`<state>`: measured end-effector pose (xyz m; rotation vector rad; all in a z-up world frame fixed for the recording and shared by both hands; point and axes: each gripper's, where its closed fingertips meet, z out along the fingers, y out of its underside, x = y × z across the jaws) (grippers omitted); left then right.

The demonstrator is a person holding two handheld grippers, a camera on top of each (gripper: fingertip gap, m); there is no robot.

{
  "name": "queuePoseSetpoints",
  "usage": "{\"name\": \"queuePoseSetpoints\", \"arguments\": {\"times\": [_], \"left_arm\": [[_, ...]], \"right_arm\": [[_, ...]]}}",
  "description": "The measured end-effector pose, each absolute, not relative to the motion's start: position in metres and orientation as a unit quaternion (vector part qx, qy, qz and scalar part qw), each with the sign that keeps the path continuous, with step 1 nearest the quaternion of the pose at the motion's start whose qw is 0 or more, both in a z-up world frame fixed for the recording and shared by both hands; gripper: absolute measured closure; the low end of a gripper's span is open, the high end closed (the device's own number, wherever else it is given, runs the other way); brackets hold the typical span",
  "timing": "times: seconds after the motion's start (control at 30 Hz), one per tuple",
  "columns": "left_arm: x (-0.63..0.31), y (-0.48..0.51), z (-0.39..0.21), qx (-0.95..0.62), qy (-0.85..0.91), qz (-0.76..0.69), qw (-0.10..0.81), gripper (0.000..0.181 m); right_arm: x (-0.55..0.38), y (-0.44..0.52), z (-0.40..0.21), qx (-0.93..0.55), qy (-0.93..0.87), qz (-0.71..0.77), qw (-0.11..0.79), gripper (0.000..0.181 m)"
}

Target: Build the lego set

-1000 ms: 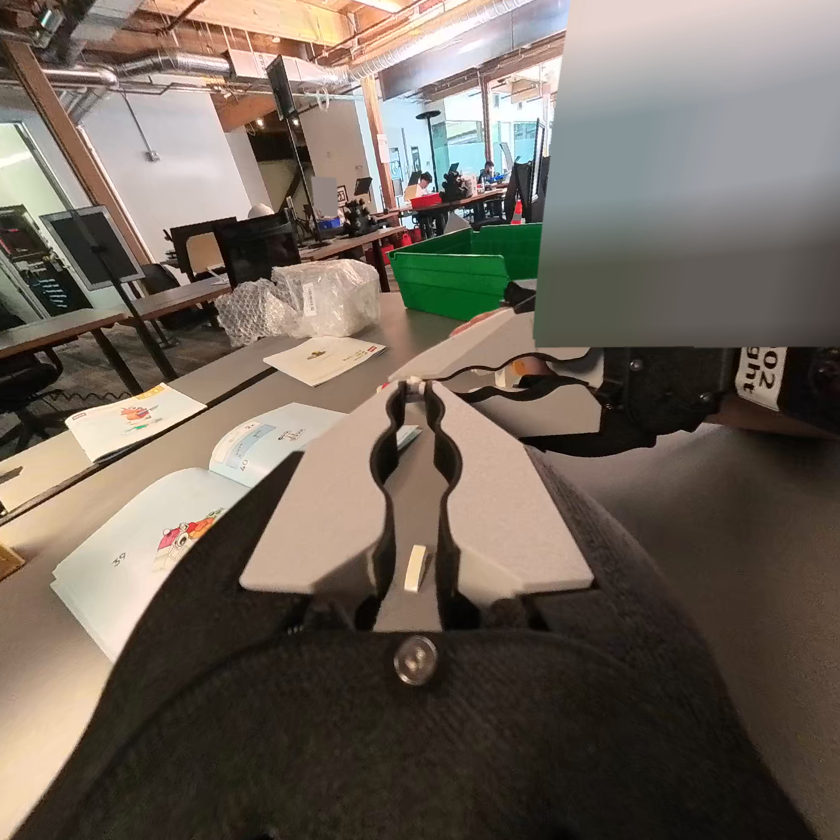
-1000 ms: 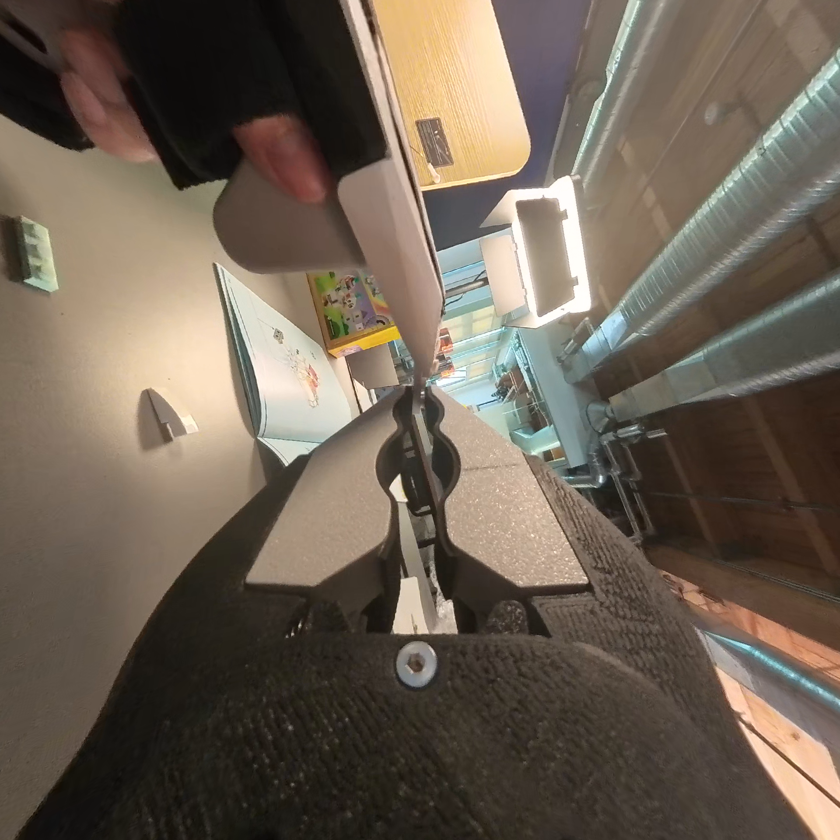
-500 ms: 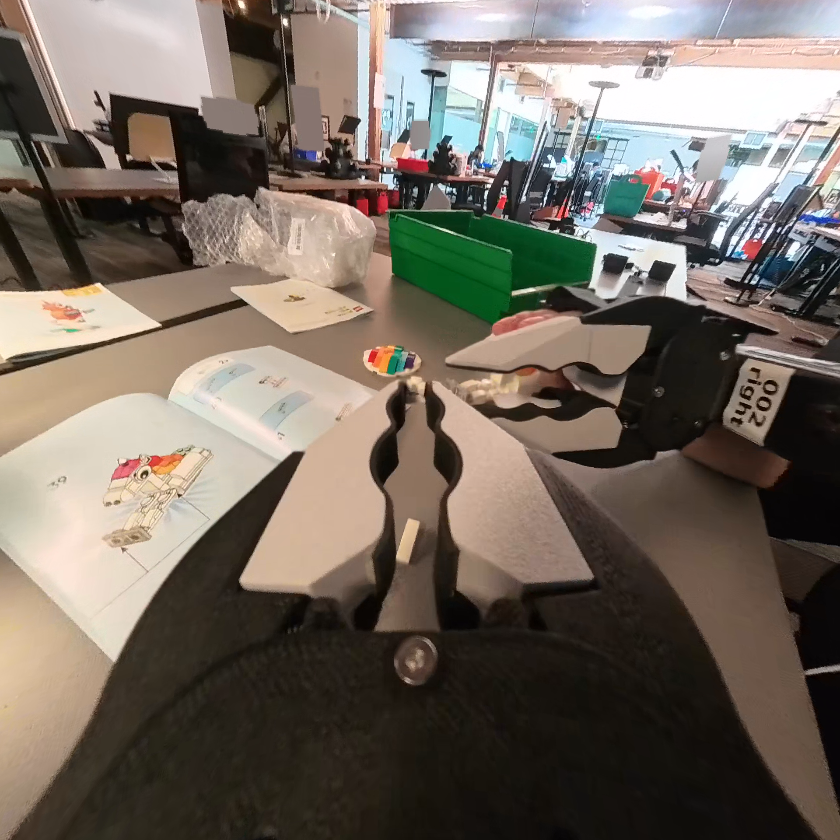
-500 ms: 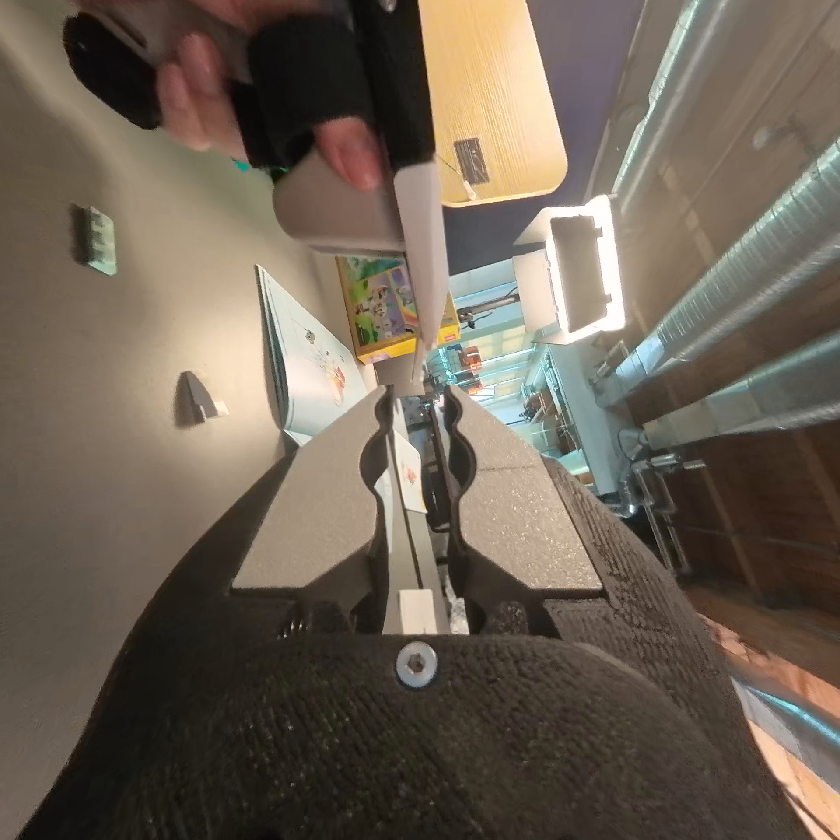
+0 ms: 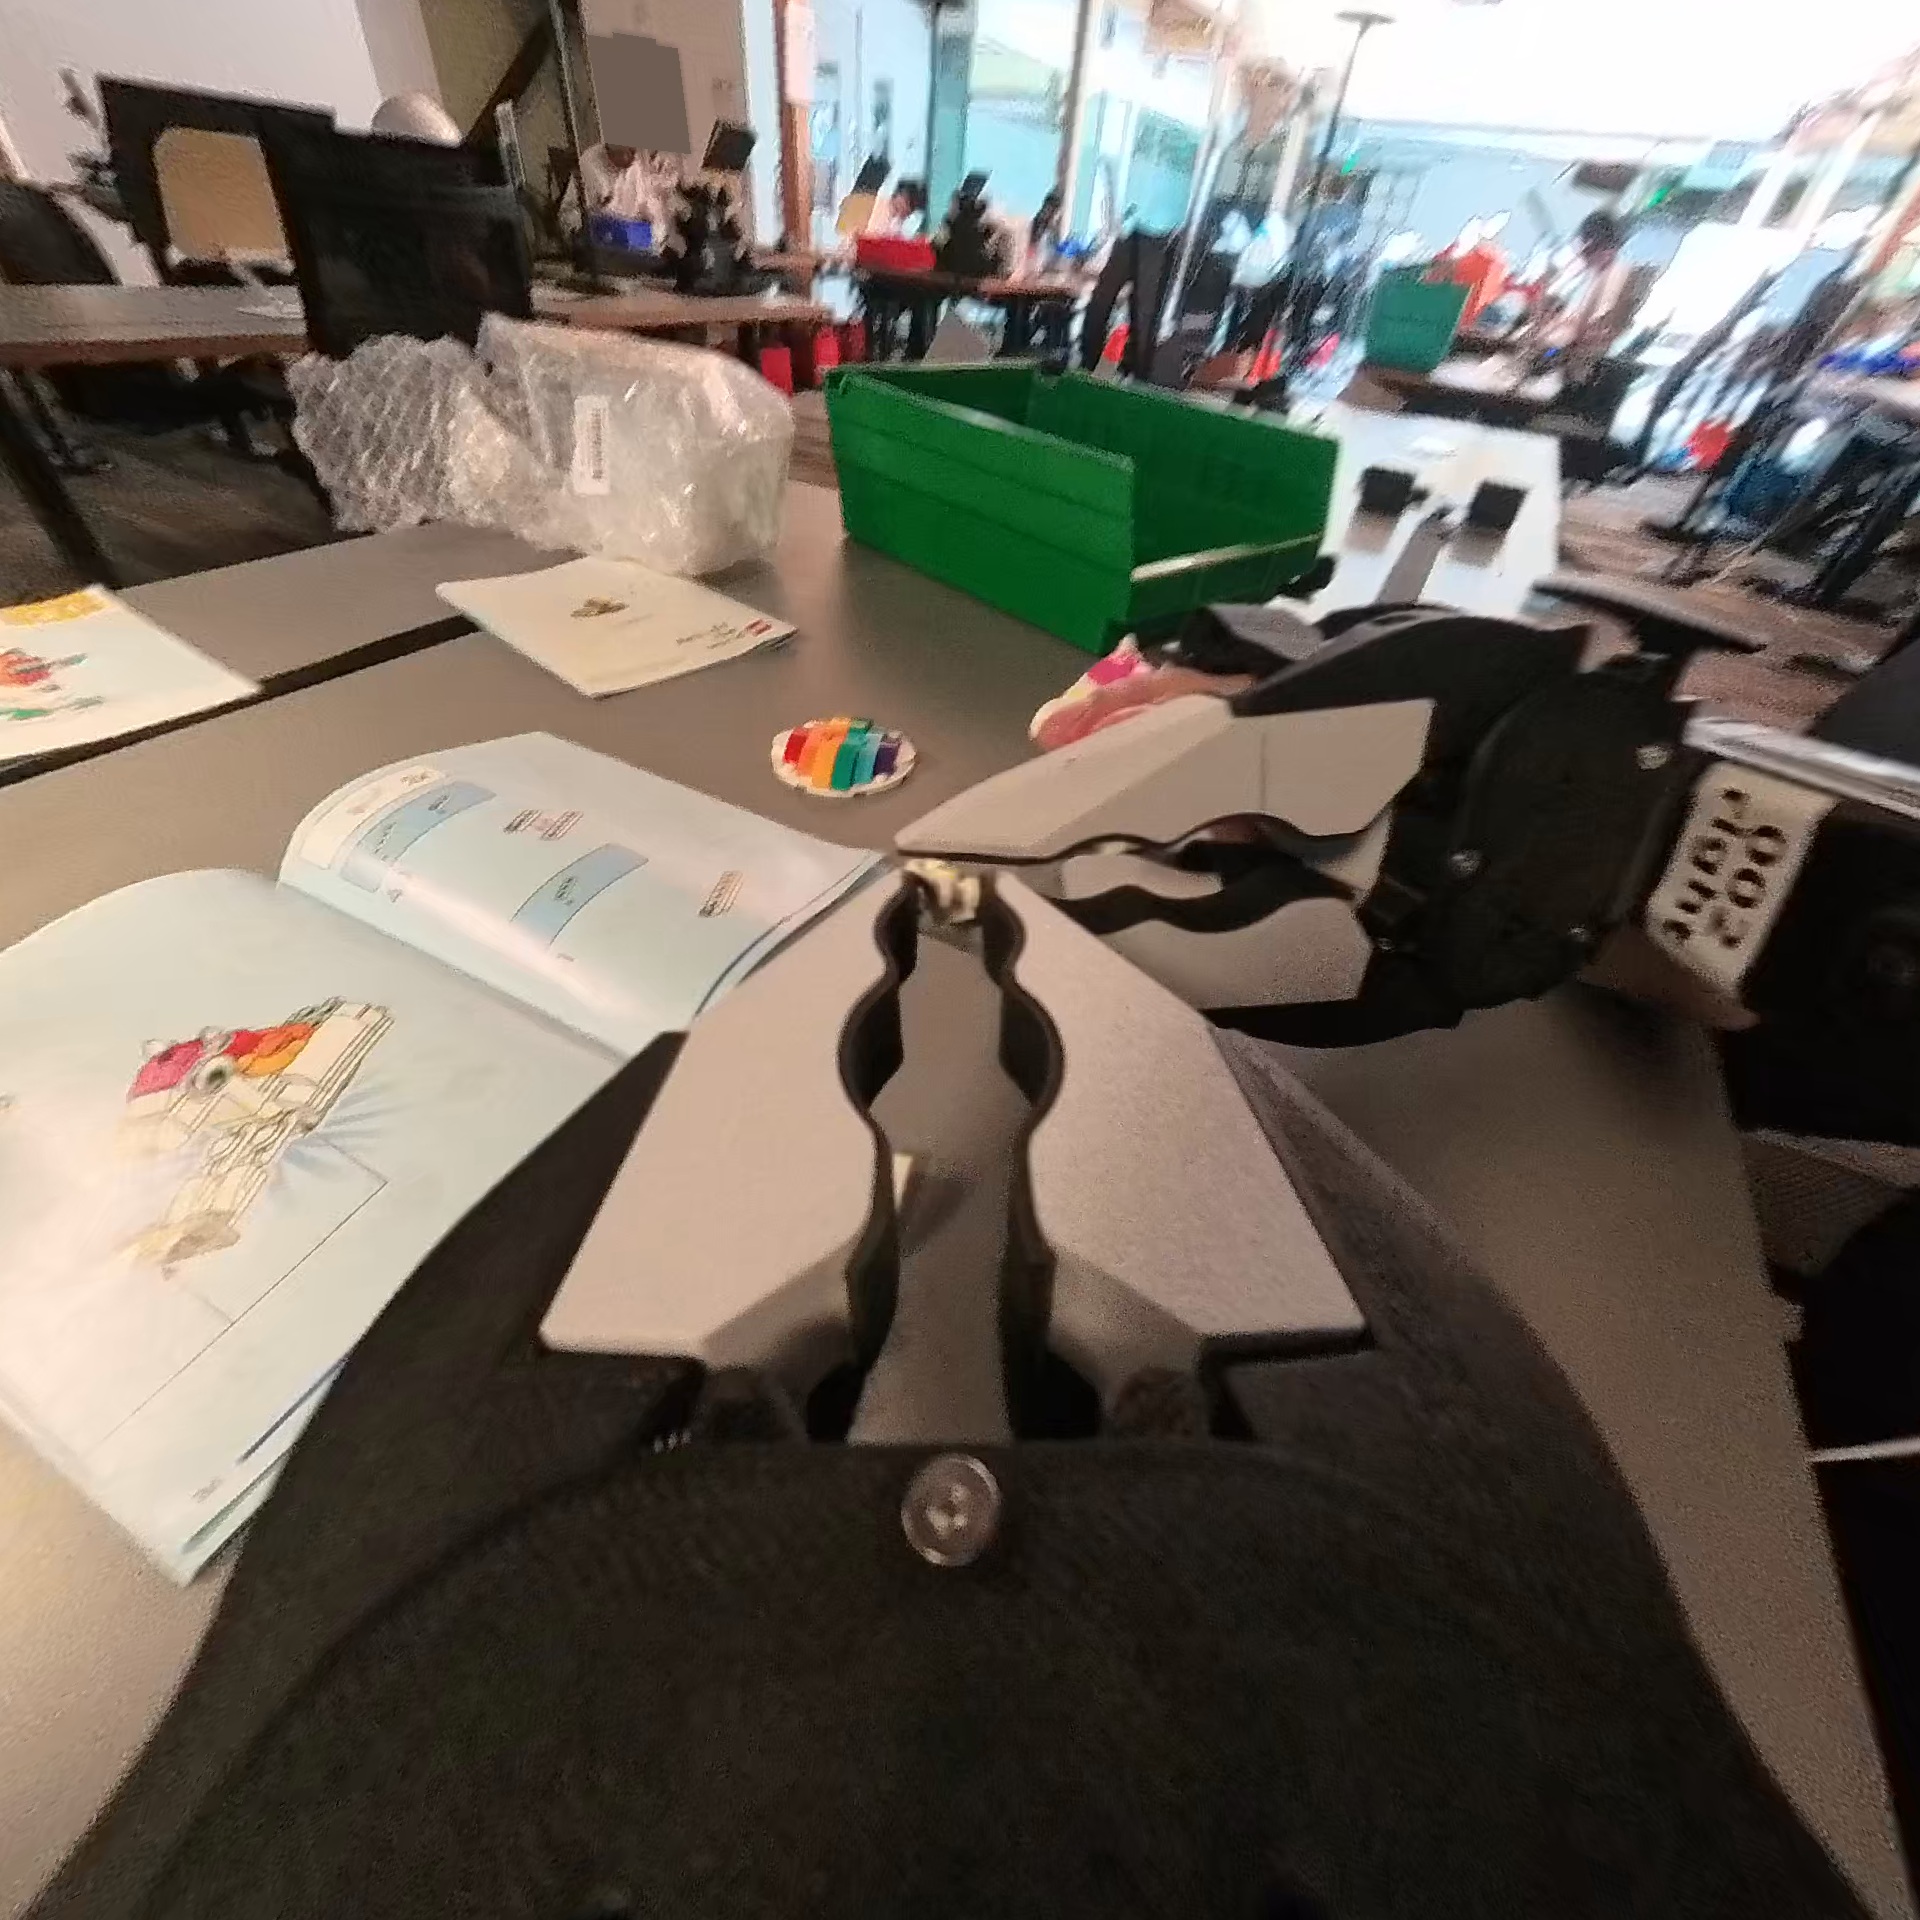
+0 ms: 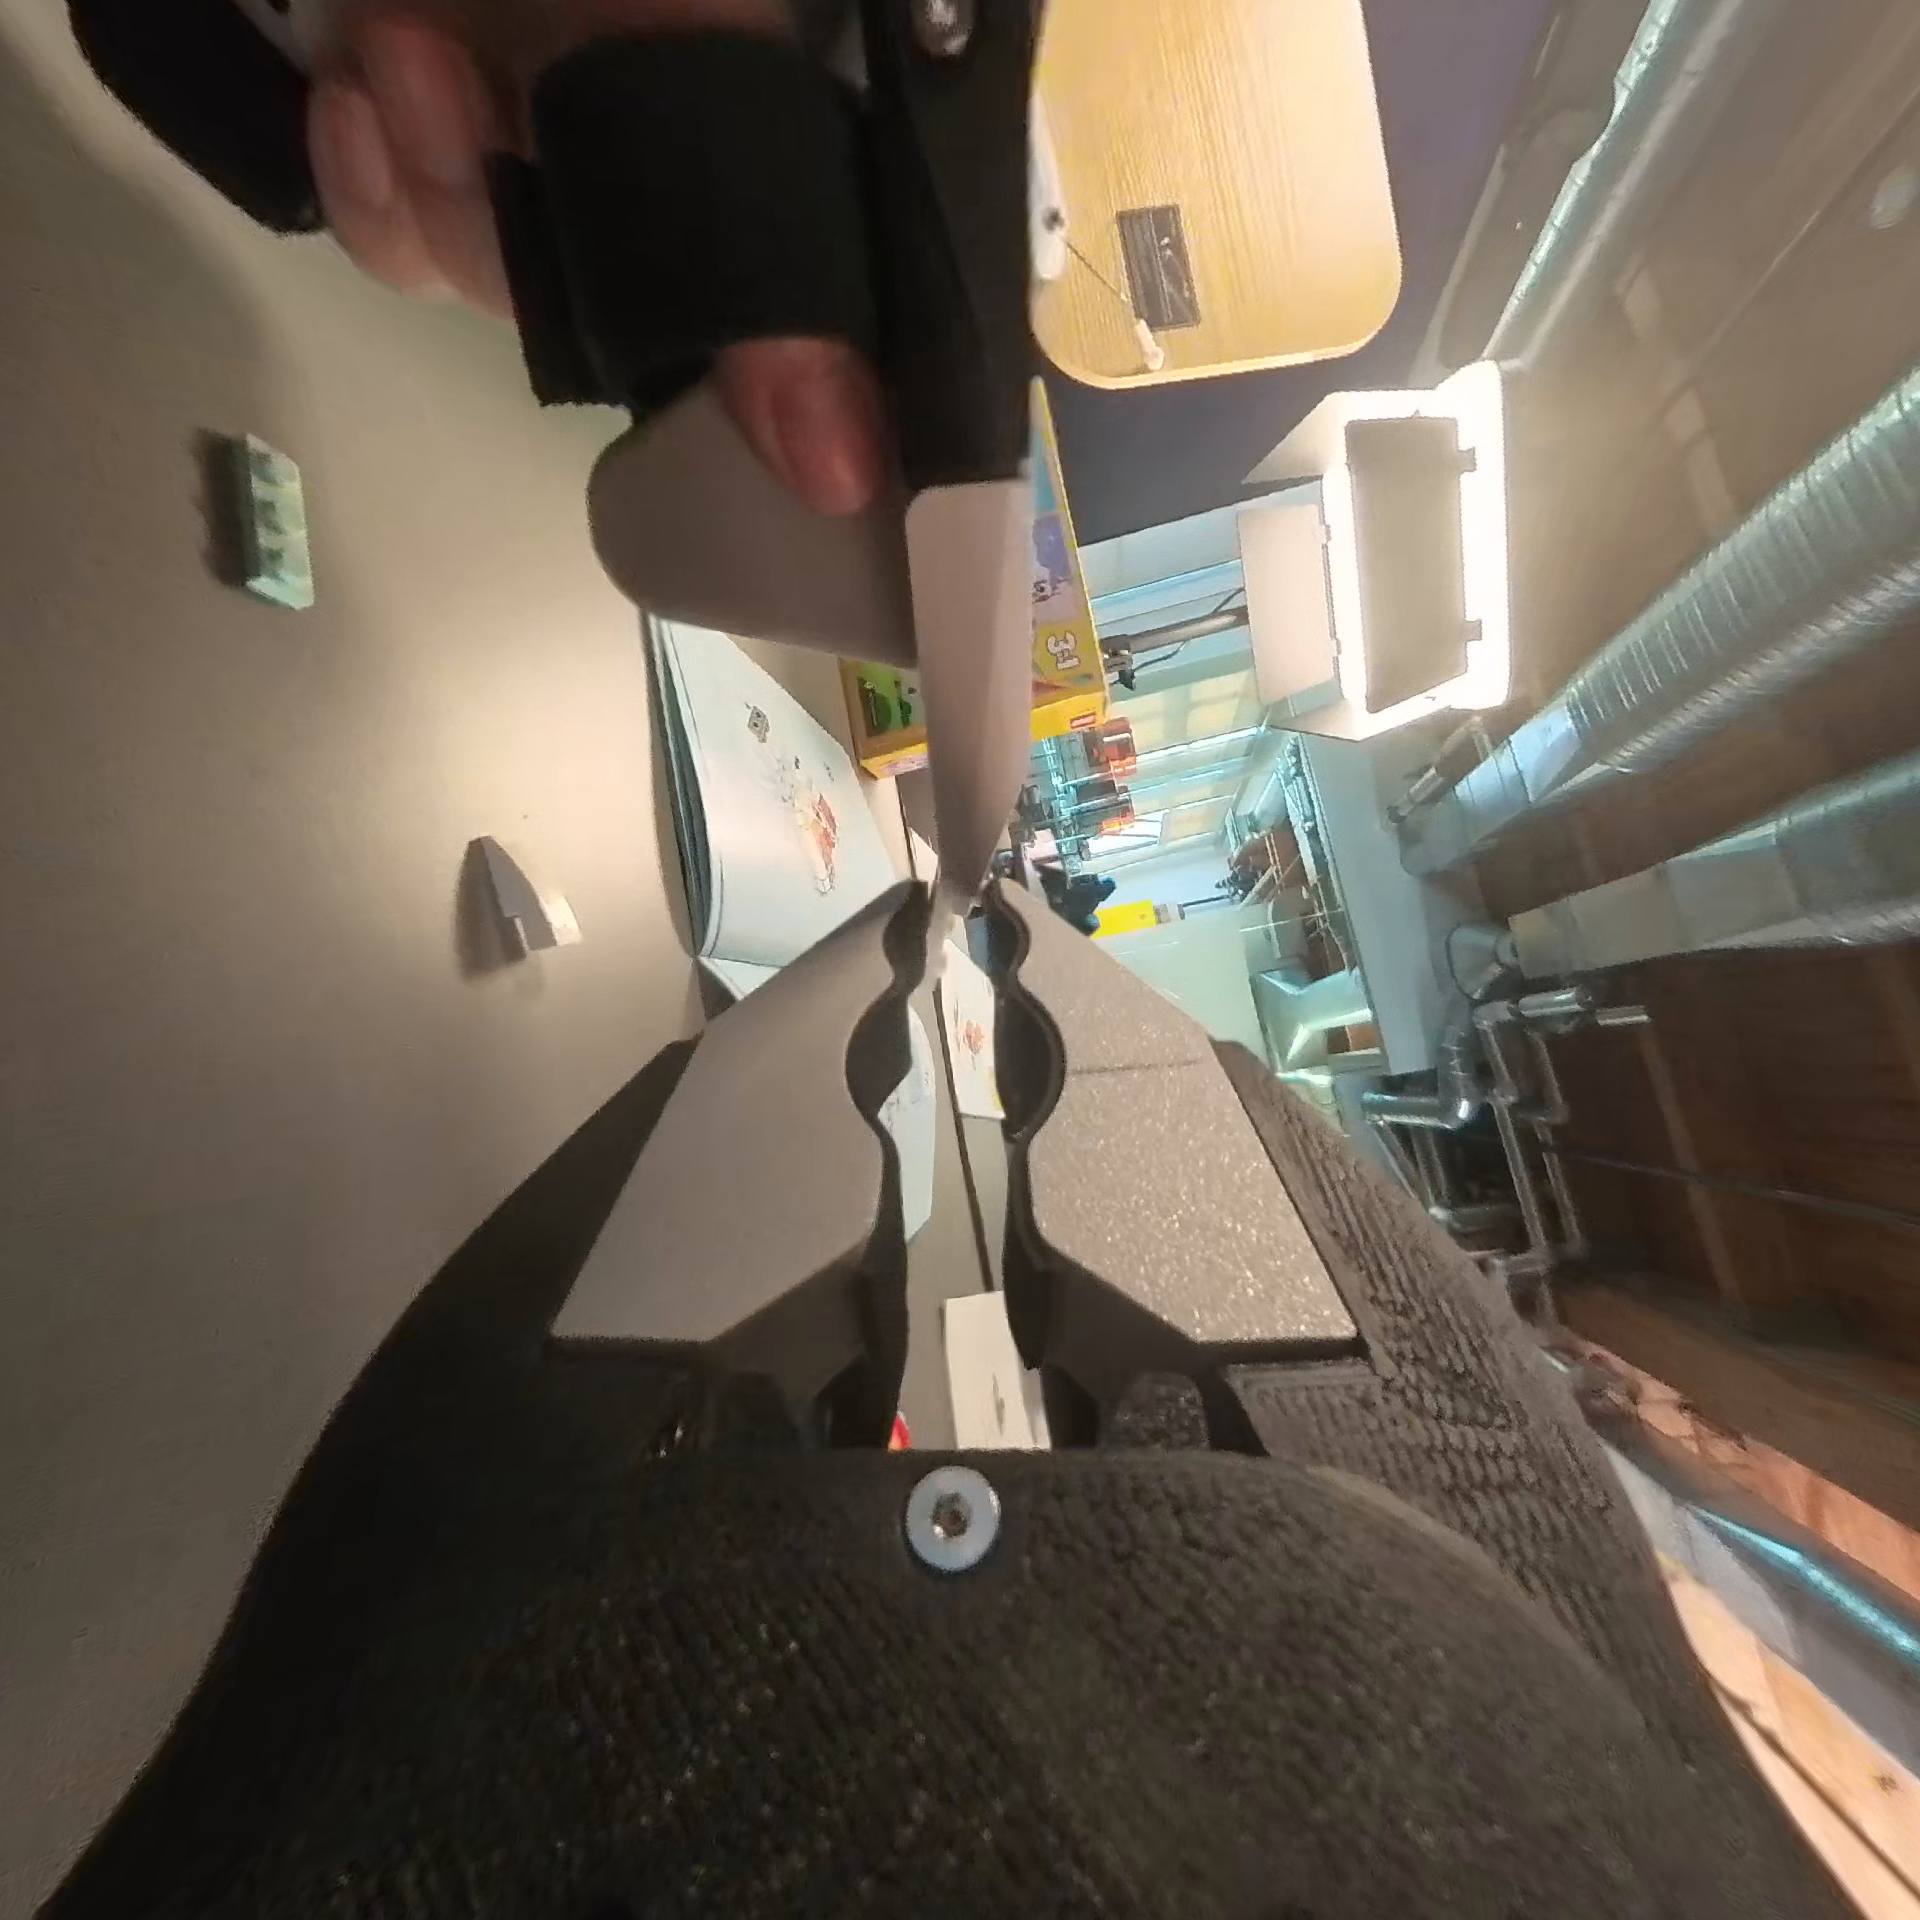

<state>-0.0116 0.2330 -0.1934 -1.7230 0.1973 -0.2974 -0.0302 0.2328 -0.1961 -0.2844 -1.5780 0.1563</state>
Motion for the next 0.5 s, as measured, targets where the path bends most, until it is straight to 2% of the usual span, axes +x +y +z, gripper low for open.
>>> {"name": "queuePoseSetpoints", "arguments": {"times": [0.1,0.2,0.27,0.33,0.5], "left_arm": [[-0.005,0.227,-0.173,-0.712,0.084,-0.181,0.673,0.139],[-0.006,0.224,-0.163,-0.693,0.083,-0.205,0.686,0.128],[-0.001,0.223,-0.161,-0.683,0.093,-0.22,0.691,0.132],[0.008,0.218,-0.155,-0.662,0.109,-0.246,0.7,0.144],[0.025,0.207,-0.146,-0.636,0.159,-0.247,0.714,0.165]], "right_arm": [[-0.028,0.237,-0.186,-0.177,-0.689,0.142,0.688,0.174],[-0.024,0.232,-0.165,-0.26,-0.641,0.346,0.633,0.173],[-0.014,0.218,-0.143,-0.278,-0.585,0.528,0.55,0.173],[-0.001,0.209,-0.128,-0.258,-0.547,0.634,0.482,0.174],[0.012,0.192,-0.126,-0.212,-0.542,0.699,0.416,0.175]]}}
